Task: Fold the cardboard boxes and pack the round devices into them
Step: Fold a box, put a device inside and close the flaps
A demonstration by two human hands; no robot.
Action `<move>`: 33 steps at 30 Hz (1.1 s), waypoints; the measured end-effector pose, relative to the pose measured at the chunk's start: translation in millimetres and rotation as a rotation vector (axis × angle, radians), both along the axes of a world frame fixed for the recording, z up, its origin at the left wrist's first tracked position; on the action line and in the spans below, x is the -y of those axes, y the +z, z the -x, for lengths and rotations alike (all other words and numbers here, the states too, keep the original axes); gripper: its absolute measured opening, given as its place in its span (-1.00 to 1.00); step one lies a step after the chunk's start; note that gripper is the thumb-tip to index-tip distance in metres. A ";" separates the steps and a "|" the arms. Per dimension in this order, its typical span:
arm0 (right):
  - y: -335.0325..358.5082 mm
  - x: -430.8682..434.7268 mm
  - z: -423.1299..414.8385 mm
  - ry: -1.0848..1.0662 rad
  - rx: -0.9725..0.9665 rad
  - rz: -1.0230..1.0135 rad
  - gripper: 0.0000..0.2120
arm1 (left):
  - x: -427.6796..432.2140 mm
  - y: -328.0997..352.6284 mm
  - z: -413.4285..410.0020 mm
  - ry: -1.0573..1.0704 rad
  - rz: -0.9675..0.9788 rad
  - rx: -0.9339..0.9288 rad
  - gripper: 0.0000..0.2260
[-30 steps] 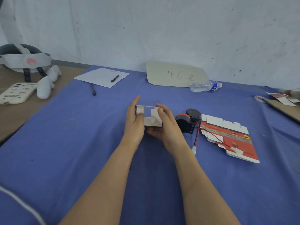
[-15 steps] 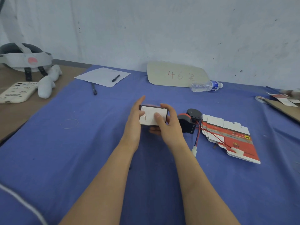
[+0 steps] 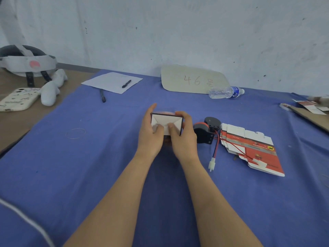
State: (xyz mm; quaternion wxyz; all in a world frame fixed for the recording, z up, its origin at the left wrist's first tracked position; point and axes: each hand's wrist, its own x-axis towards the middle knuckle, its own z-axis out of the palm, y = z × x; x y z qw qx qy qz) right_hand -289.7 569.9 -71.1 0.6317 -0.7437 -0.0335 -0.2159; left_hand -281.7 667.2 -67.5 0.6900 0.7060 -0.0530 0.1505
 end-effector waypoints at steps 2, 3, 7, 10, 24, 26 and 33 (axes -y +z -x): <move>1.2 -1.1 -0.4 0.021 -0.002 -0.018 -0.71 | 1.0 -0.6 0.4 -0.022 0.041 -0.025 -0.42; 2.5 -1.8 -0.5 0.030 -0.003 -0.042 -0.74 | 2.4 0.0 0.3 -0.036 0.062 -0.036 -0.43; 7.5 -2.0 -1.7 0.071 -0.030 -0.260 -0.85 | 7.4 9.0 -2.2 -0.032 0.187 -0.134 -0.59; 8.4 -0.4 -0.8 0.032 0.000 -0.218 -0.73 | 5.3 7.2 -1.4 -0.102 0.184 -0.124 -0.79; 3.6 -0.1 -5.3 -0.031 -0.093 -0.023 -0.77 | -4.3 5.9 -1.7 -0.190 0.348 -0.167 -0.81; 3.4 -1.7 -4.7 -0.064 -0.087 0.000 -0.71 | -4.6 4.1 -2.4 -0.157 0.344 -0.150 -0.87; 4.1 -2.4 -3.8 -0.085 -0.074 0.037 -0.74 | -2.1 4.1 -2.5 -0.049 0.310 -0.125 -0.84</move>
